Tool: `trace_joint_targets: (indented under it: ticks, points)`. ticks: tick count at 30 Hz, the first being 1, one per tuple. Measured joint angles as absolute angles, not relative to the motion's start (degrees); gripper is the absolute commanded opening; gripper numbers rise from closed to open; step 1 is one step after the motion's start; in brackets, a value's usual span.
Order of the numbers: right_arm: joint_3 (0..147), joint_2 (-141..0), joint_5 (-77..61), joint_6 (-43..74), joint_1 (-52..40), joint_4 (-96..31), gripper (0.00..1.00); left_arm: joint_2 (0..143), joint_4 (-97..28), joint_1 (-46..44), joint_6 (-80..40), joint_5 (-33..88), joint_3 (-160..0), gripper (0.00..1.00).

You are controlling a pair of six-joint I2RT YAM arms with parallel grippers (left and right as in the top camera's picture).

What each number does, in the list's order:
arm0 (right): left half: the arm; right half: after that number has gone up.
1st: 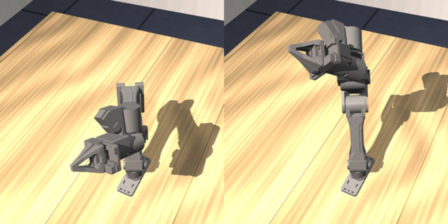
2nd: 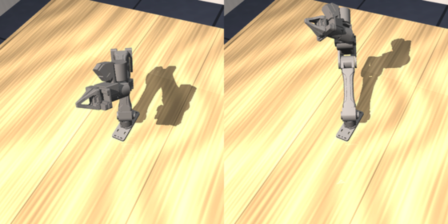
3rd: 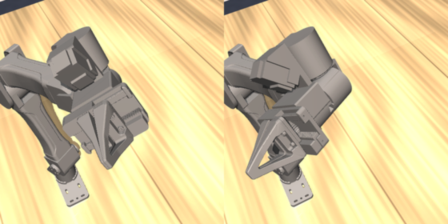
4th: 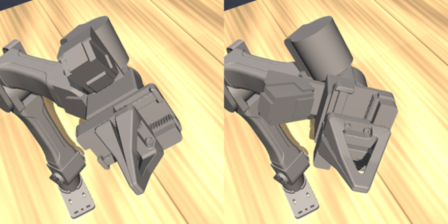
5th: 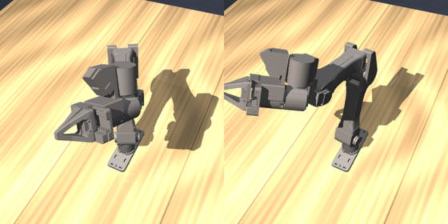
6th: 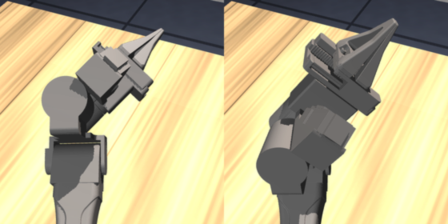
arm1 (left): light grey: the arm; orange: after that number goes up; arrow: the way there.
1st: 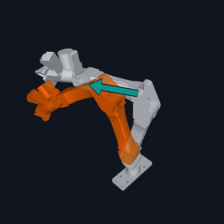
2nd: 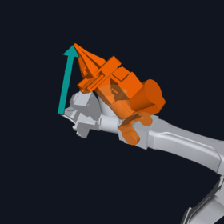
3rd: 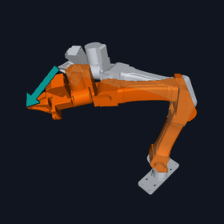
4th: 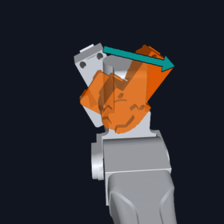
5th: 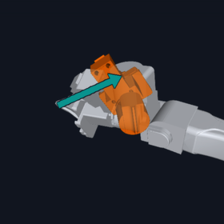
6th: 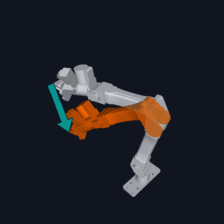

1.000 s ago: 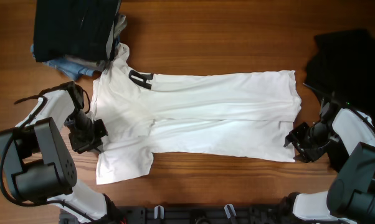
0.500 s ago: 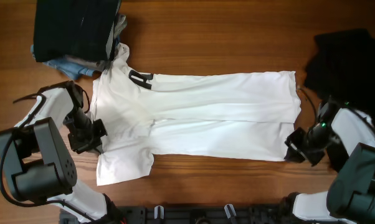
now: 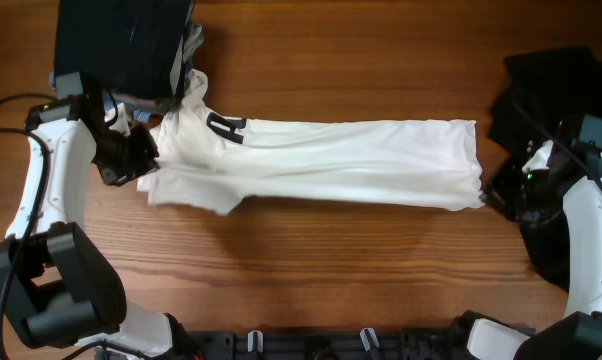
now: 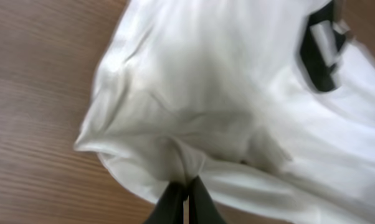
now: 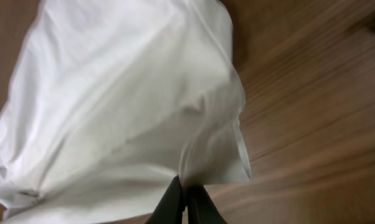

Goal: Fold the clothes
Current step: 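Fold the shirt lengthwise upward with both grippers into a long strip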

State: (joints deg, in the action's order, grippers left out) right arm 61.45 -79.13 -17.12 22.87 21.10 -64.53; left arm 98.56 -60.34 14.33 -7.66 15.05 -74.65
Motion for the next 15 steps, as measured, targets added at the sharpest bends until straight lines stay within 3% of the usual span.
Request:
trace_joint_targets:
  ticks: [9,15]
  points:
    - [61.5,-86.5,-18.5,29.7,21.1,-45.2,0.04,98.6,-30.8,6.1,-7.7,20.8,-74.7,0.04]
    - [61.5,-91.8,-22.1,30.8,20.1,-33.2,0.04,99.0,-32.6,2.6,-7.7,15.1,-74.7,0.04]
